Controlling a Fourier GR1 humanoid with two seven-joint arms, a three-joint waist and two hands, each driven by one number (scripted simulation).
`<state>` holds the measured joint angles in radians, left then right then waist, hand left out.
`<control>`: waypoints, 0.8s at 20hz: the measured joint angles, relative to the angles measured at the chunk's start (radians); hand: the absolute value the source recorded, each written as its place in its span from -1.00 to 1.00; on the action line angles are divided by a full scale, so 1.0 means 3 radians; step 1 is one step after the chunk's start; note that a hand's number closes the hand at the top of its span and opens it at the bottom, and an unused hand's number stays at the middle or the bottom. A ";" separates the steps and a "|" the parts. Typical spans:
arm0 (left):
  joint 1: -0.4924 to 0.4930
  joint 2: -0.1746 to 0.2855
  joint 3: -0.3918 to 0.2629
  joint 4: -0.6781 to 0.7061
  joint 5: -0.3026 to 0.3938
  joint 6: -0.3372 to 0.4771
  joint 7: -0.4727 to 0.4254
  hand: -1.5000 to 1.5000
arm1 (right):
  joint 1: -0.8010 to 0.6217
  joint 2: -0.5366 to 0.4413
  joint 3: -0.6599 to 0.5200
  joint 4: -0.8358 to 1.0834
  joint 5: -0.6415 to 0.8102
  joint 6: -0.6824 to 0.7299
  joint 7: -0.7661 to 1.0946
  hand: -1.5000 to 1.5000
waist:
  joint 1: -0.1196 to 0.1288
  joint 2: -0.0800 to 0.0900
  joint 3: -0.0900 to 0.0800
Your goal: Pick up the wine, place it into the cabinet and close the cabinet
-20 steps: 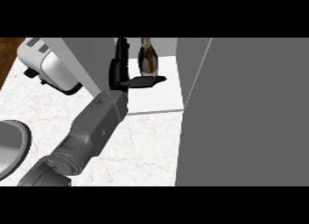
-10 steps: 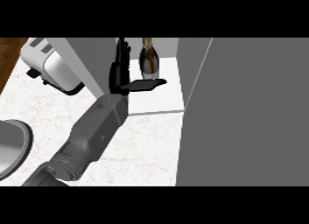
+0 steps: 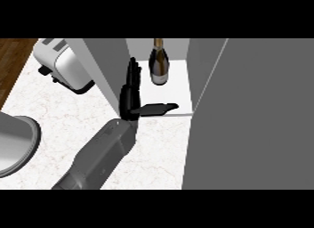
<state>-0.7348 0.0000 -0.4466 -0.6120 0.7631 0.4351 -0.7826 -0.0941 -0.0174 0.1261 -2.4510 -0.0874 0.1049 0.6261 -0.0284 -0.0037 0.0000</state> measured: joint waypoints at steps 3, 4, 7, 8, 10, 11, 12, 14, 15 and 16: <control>0.0259 0.0000 -0.0287 -0.0367 0.0039 0.0254 -0.0039 -1.00 | 0.0029 0.0016 0.0043 0.0012 0.0063 -0.0020 -0.0072 -1.00 | 0.0033 0.0003 0.0000; 0.0358 0.0000 -0.0382 -0.0522 0.0034 0.0353 -0.0035 -1.00 | 0.0066 -0.0007 0.0010 -0.0017 0.0053 -0.0006 -0.0069 -1.00 | 0.0043 0.0001 0.0000; 0.0551 0.0001 -0.0562 -0.0922 -0.0047 0.0568 0.0060 -1.00 | 0.0016 -0.0018 -0.0001 -0.0047 0.0061 -0.0052 0.0022 -1.00 | 0.0068 0.0000 0.0001; 0.0619 0.0001 -0.0627 -0.1089 -0.0100 0.0657 0.0121 -1.00 | 0.0038 -0.0026 -0.0018 -0.0051 0.0061 -0.0043 0.0008 -1.00 | 0.0079 -0.0002 0.0000; 0.0817 0.0027 -0.0723 -0.1381 -0.0189 0.0738 0.0166 -1.00 | 0.0109 -0.0035 -0.0015 -0.0071 0.0063 -0.0023 -0.0022 -1.00 | 0.0090 -0.0003 0.0001; 0.0904 0.0027 -0.0781 -0.1548 -0.0221 0.0786 0.0212 -1.00 | 0.0121 -0.0049 -0.0047 -0.0074 0.0059 -0.0006 -0.0037 -1.00 | 0.0096 -0.0005 0.0001; 0.1003 0.0022 -0.0825 -0.1677 -0.0267 0.0822 0.0219 -1.00 | 0.0141 -0.0056 -0.0058 -0.0070 0.0056 0.0014 -0.0054 -1.00 | 0.0098 -0.0004 0.0002; 0.1165 0.0098 -0.0868 -0.1973 -0.0339 0.0884 0.0293 -1.00 | 0.0131 -0.0063 -0.0093 -0.0074 0.0051 0.0008 -0.0040 -1.00 | 0.0102 -0.0002 0.0002; 0.1259 0.0123 -0.0907 -0.2106 -0.0384 0.0941 0.0315 -1.00 | 0.0102 -0.0051 -0.0072 -0.0083 0.0055 -0.0026 0.0002 -1.00 | 0.0105 -0.0003 0.0002; 0.1375 0.0173 -0.0932 -0.2248 -0.0417 0.0960 0.0332 -1.00 | 0.0109 -0.0049 -0.0067 -0.0084 0.0057 -0.0026 0.0000 -1.00 | 0.0106 -0.0003 0.0001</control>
<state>-0.3222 0.0518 -0.7262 -1.2865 0.6381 0.7232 -0.6829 -0.0614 -0.0320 0.1061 -2.4762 -0.0702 0.0970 0.6259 0.0035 -0.0045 0.0003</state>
